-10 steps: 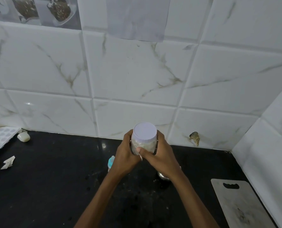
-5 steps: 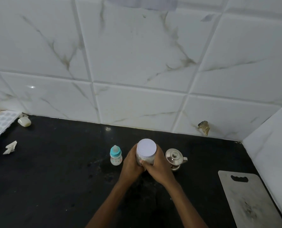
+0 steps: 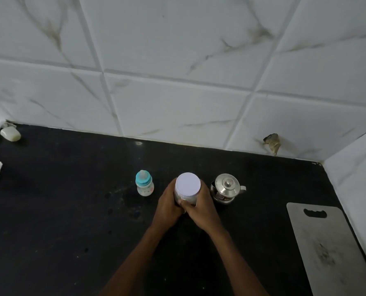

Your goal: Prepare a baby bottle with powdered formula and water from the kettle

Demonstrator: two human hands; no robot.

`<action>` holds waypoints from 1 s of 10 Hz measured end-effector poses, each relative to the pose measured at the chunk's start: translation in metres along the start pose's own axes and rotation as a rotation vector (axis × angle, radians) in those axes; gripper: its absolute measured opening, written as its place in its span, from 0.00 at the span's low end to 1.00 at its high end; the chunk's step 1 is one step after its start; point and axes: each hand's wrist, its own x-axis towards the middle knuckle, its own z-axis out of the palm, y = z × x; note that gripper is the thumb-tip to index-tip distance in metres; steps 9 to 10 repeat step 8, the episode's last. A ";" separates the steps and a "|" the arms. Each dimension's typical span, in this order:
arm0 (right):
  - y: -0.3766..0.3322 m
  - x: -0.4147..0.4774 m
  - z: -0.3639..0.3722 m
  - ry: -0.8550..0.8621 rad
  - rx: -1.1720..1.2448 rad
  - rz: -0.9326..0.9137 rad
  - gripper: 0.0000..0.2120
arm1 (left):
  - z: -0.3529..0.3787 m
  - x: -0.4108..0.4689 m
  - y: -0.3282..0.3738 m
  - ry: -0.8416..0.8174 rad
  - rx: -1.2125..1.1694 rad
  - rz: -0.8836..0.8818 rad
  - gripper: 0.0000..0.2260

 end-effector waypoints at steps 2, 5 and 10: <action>0.007 0.003 0.001 0.027 0.024 0.016 0.40 | 0.005 0.003 -0.006 -0.004 0.023 -0.011 0.41; 0.008 -0.002 0.002 -0.002 -0.020 0.074 0.56 | 0.002 0.000 -0.006 -0.042 0.115 -0.085 0.47; 0.000 -0.040 -0.020 0.080 -0.126 -0.069 0.41 | -0.021 -0.039 0.017 0.101 0.194 -0.068 0.35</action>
